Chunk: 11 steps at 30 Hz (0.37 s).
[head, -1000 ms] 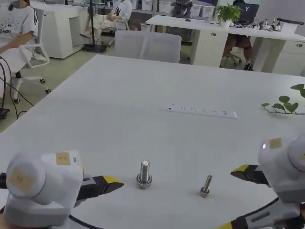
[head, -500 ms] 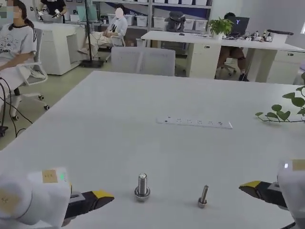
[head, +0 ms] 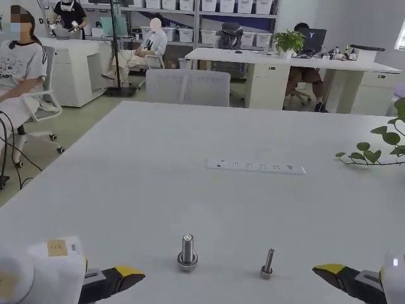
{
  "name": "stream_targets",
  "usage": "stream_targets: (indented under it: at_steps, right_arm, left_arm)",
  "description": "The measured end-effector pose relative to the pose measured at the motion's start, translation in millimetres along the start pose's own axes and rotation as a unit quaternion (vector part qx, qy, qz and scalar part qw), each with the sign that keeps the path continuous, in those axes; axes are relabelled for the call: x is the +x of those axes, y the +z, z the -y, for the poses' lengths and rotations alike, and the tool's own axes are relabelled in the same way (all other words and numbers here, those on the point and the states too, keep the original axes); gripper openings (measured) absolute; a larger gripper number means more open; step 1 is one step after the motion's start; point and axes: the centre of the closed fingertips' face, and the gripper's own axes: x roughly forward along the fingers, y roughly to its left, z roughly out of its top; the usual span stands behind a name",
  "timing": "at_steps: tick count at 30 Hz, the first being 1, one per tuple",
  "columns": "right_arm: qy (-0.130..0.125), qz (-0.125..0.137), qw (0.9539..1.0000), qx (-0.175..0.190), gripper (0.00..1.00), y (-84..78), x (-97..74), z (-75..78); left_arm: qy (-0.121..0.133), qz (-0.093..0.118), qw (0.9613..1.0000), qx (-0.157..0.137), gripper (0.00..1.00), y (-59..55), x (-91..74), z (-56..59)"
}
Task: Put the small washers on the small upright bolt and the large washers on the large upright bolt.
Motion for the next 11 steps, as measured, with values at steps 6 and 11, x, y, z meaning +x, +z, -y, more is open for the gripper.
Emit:
stream_targets:
  at_steps: [6,11]
  right_arm:
    - [-0.002,0.002,1.0,0.001,1.0,-2.5,1.2,0.9]
    - [-0.004,-0.001,1.0,0.003,1.0,-5.1,1.4,2.2]
  left_arm:
    - [-0.001,0.005,1.0,-0.007,0.83,-0.3,1.4,1.3]
    - [-0.002,0.005,0.9999,-0.01,0.83,-2.3,2.3,1.3]
